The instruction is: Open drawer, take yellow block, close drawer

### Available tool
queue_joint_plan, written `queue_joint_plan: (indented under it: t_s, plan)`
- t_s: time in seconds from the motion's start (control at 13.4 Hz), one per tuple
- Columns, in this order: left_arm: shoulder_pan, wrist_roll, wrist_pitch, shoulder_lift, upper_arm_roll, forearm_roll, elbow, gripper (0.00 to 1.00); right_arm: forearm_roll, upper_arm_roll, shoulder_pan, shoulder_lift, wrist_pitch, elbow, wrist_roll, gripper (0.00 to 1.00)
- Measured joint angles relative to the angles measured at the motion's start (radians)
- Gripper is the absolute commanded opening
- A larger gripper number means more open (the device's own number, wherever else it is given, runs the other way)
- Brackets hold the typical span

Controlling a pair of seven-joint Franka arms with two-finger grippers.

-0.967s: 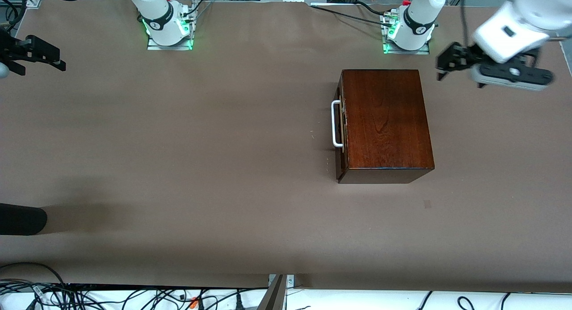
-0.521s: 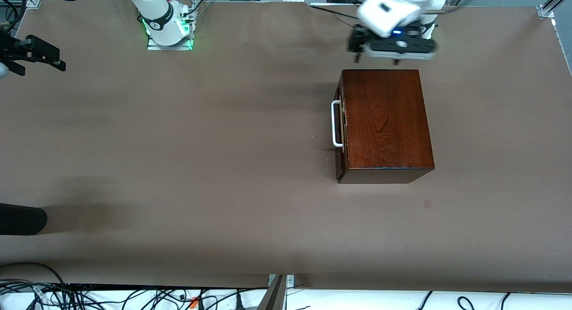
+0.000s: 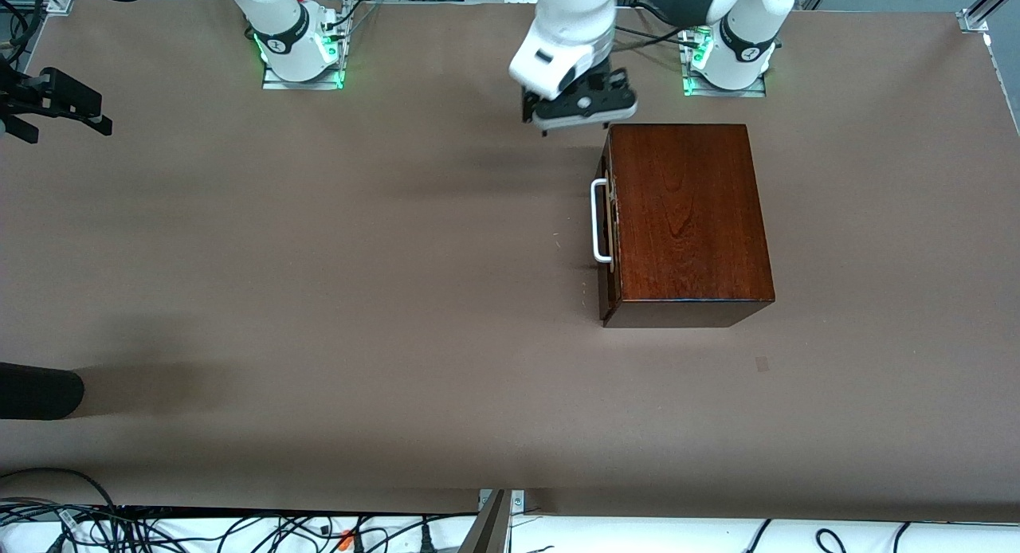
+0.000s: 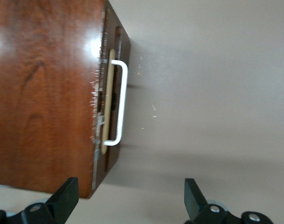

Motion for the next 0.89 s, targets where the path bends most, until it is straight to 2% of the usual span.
queue_joint_plan:
  t_s: [0.52, 0.89]
  plan:
    - [-0.019, 0.007, 0.063, 0.167, 0.001, 0.17, 0.009, 1.0, 0.0, 0.012, 0.002, 0.004, 0.052, 0.0, 0.0, 1.0]
    - [-0.021, 0.064, 0.063, 0.229, 0.01, 0.206, 0.008, 1.0, 0.0, 0.012, 0.002, 0.008, 0.064, 0.0, 0.0, 1.0]
